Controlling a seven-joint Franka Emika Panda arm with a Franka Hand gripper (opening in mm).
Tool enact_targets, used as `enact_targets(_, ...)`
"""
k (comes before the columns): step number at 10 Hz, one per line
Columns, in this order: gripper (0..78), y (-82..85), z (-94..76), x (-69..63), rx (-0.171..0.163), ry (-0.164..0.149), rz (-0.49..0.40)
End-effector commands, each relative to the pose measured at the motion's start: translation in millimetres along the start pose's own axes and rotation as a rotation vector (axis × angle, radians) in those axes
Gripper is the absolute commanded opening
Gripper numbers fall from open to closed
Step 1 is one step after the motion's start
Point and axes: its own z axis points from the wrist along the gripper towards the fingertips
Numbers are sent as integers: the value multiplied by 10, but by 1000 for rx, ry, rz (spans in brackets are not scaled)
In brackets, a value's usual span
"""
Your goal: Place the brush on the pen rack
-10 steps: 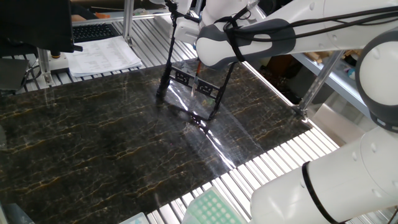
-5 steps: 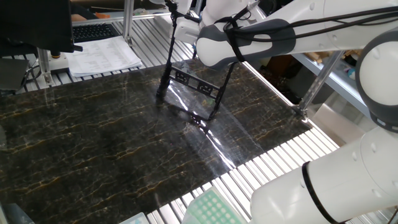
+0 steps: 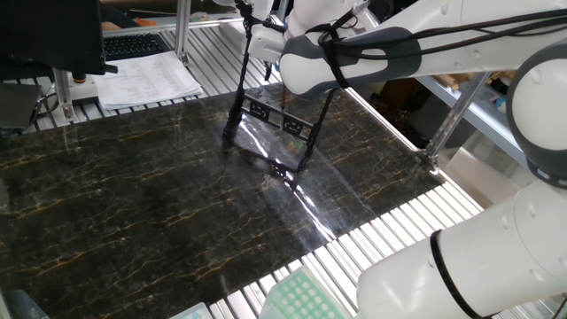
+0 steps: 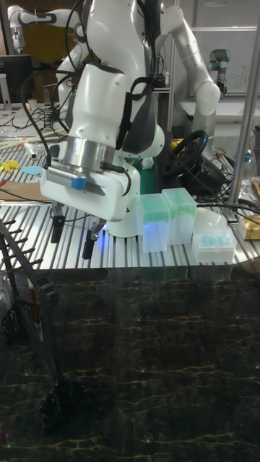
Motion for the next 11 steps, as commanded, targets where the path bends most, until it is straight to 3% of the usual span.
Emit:
enact_targets(1,774,5,-8,-9,-9,-7,42)
enact_targets(2,774,5,-8,-9,-9,-7,42)
enact_targets(3,774,149,-149,54,-19,160,-18)
enact_targets(5,774,235,-263,105,53,272,-58)
enact_targets(6,774,260,-301,123,53,338,-82)
enact_targets(7,774,261,-305,125,47,348,-88)
enact_targets(8,774,251,-322,127,-53,427,-189)
enact_targets(9,774,253,-323,127,-51,484,-282)
enact_targets(10,774,262,-335,134,-21,530,-322)
enact_targets(11,774,282,-366,150,-13,558,-320)
